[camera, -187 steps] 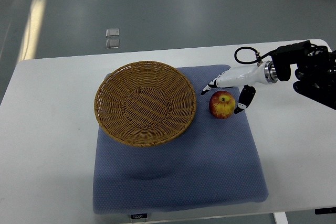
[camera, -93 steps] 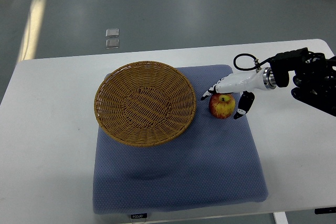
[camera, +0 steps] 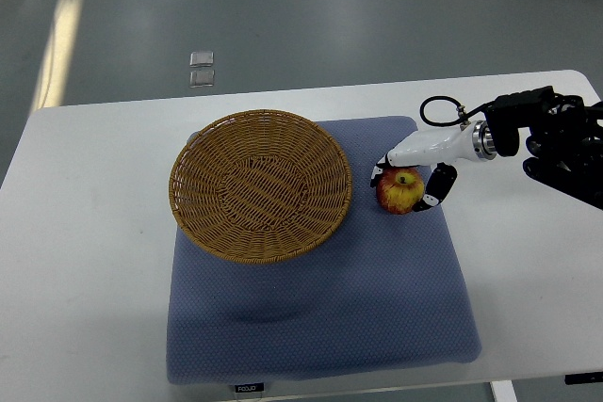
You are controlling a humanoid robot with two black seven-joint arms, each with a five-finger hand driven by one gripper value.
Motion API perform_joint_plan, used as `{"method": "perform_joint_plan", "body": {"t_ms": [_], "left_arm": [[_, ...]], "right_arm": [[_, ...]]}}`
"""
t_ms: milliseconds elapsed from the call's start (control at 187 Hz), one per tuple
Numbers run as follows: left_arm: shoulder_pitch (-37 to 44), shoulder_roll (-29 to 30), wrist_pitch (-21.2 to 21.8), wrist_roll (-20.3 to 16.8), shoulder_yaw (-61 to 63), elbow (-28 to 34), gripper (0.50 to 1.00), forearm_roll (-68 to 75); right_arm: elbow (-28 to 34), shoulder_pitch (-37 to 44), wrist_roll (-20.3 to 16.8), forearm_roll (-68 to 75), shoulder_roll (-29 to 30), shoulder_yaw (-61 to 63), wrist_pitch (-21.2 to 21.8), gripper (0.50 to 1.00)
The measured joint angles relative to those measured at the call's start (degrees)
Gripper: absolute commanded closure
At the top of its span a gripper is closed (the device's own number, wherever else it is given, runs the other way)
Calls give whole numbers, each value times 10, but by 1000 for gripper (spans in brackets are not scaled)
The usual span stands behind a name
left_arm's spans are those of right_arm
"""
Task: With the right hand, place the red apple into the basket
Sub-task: 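Lift the apple with the right hand and carry it over the basket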
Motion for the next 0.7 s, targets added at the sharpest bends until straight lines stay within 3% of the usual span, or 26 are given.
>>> {"method": "perform_joint_plan", "body": {"t_ms": [332,702], "left_arm": [[0,0,0,0,0,0,500,0],[0,0,0,0,0,0,500,0]], "right_arm": [[-1,10,0,0,-2,0,1,814],[-29,82,0,0,1,5,1,803]]}}
